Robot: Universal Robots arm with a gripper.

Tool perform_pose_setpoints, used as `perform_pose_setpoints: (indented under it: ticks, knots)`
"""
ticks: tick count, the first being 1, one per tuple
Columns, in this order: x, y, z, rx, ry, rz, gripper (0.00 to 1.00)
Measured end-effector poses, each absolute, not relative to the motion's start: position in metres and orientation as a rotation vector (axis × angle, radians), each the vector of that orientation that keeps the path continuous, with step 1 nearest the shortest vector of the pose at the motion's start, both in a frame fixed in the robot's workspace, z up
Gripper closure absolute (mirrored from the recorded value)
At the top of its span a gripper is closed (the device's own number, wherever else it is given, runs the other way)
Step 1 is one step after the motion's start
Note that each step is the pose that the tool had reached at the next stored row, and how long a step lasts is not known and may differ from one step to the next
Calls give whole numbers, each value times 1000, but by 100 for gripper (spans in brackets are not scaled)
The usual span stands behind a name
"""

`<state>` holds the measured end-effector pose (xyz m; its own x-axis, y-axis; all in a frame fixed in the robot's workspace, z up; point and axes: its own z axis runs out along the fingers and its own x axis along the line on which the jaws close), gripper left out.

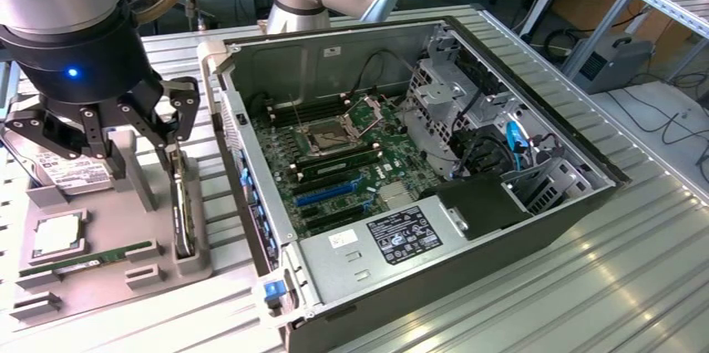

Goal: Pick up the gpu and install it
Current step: 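Pick up the gpu and move the gpu toward the slot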

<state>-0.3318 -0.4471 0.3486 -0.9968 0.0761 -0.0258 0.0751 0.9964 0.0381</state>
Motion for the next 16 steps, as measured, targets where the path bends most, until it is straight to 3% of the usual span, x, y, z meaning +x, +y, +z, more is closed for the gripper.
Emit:
perform_pose_setpoints:
  ticks: [16]
  knots:
    - [-332,-447,344,118,3112,58,52]
